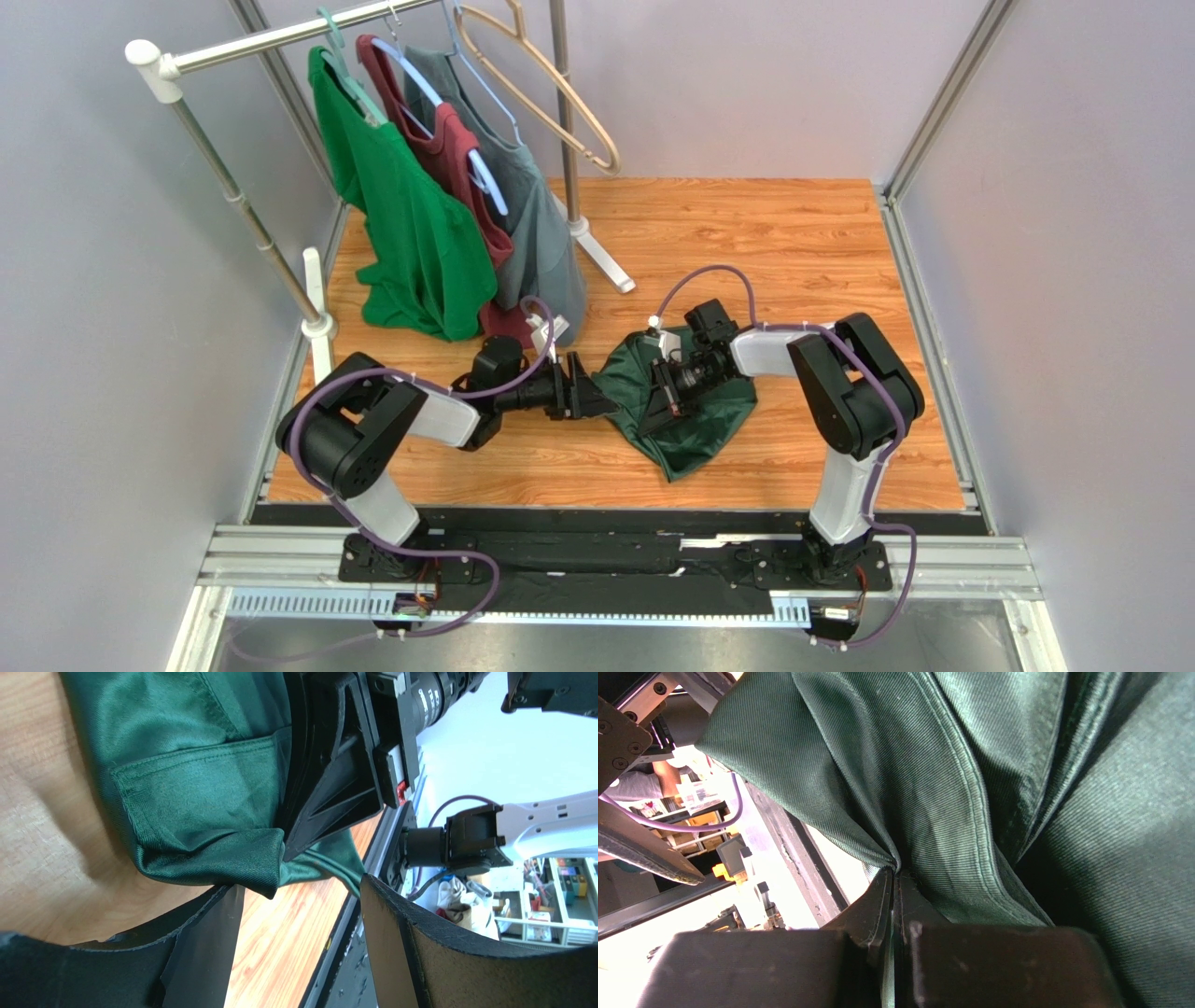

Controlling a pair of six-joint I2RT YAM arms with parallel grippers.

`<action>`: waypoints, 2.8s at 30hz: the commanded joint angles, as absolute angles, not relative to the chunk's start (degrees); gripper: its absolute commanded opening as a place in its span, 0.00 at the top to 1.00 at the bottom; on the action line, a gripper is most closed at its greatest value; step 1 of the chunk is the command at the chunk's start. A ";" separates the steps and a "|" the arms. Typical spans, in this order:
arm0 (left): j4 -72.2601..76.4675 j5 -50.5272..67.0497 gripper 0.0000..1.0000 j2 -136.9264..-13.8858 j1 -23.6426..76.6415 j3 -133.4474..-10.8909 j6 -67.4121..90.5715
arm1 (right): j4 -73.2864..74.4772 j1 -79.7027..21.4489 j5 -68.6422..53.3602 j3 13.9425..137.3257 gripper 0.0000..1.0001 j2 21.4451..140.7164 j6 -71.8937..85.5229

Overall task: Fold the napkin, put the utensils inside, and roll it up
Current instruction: Roll the napkin with the utensil

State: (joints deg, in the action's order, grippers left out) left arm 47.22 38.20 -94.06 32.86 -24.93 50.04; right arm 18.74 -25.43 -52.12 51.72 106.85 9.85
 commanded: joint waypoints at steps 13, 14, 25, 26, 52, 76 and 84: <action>57.92 30.67 0.29 -95.27 32.96 -26.01 52.82 | 19.16 -25.49 -49.31 52.91 1.00 107.14 8.96; 58.01 30.76 0.29 -95.71 32.96 -26.45 53.00 | 19.07 -25.66 -49.31 52.91 1.00 107.14 8.88; 59.77 30.76 0.30 -98.70 32.96 -27.60 52.21 | 18.98 -25.66 -49.13 53.17 1.00 106.87 9.32; 59.85 30.76 0.30 -99.48 32.87 -27.68 52.29 | 18.90 -25.66 -49.22 53.17 1.00 106.79 9.49; 40.61 20.39 0.29 -98.00 32.96 -30.32 45.44 | 24.61 -25.75 -41.59 53.79 0.36 93.18 12.74; 36.04 20.92 0.29 -97.65 32.96 -31.55 43.95 | 39.11 -58.62 7.29 52.30 0.53 86.04 22.41; 35.86 20.66 0.29 -97.82 32.96 -31.38 44.03 | 38.58 -59.06 6.69 52.03 0.81 88.33 21.80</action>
